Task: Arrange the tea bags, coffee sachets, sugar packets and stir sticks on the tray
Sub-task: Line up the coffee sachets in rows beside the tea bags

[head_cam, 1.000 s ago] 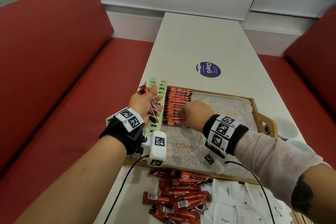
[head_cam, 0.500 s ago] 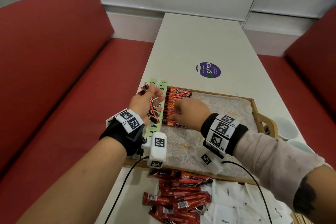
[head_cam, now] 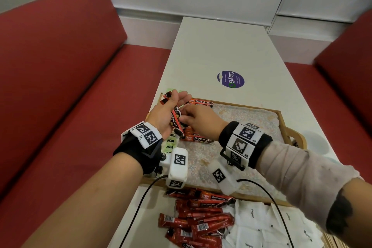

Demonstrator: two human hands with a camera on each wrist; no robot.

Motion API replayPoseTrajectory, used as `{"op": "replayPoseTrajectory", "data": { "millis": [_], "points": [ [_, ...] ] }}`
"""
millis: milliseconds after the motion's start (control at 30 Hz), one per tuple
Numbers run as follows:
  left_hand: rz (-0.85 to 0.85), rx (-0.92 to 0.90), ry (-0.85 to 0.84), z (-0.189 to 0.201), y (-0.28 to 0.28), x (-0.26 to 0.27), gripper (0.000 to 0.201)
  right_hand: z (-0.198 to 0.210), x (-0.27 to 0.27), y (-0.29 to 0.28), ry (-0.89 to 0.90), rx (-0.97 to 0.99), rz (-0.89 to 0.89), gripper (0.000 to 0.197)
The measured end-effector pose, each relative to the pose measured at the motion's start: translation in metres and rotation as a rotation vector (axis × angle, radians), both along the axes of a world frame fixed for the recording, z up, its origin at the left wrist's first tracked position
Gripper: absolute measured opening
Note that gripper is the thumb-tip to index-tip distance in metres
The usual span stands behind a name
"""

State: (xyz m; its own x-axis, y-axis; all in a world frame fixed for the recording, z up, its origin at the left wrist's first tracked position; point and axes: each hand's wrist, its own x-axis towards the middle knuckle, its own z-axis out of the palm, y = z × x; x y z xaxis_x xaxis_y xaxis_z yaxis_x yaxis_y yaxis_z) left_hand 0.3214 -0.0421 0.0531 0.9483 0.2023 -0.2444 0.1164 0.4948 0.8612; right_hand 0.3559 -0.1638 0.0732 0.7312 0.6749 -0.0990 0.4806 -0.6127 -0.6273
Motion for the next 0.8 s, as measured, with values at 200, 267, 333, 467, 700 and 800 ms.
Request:
{"op": "replayPoseTrajectory", "data": {
  "millis": [200,267,333,467,700,800],
  "points": [
    [0.088,0.103,0.055,0.000,0.005,-0.003,0.037,-0.001,0.009,-0.013,0.018,0.021,-0.086,0.024],
    [0.143,0.092,0.066,-0.002,0.009,-0.003,0.042,-0.003,0.012,-0.020,0.030,-0.002,-0.118,0.022],
    [0.177,0.078,0.065,-0.003,0.012,-0.002,0.042,-0.006,0.012,-0.026,0.012,-0.055,-0.126,0.011],
    [0.192,0.050,0.056,-0.004,0.014,-0.002,0.028,-0.012,0.011,-0.038,-0.031,-0.225,-0.090,0.004],
    [0.197,0.044,0.047,-0.007,0.013,-0.002,0.025,-0.020,0.006,-0.042,-0.086,-0.432,-0.033,0.005],
    [0.202,0.050,0.053,-0.007,0.014,-0.001,0.025,-0.024,0.007,-0.042,-0.103,-0.492,-0.030,0.009]
  ]
}}
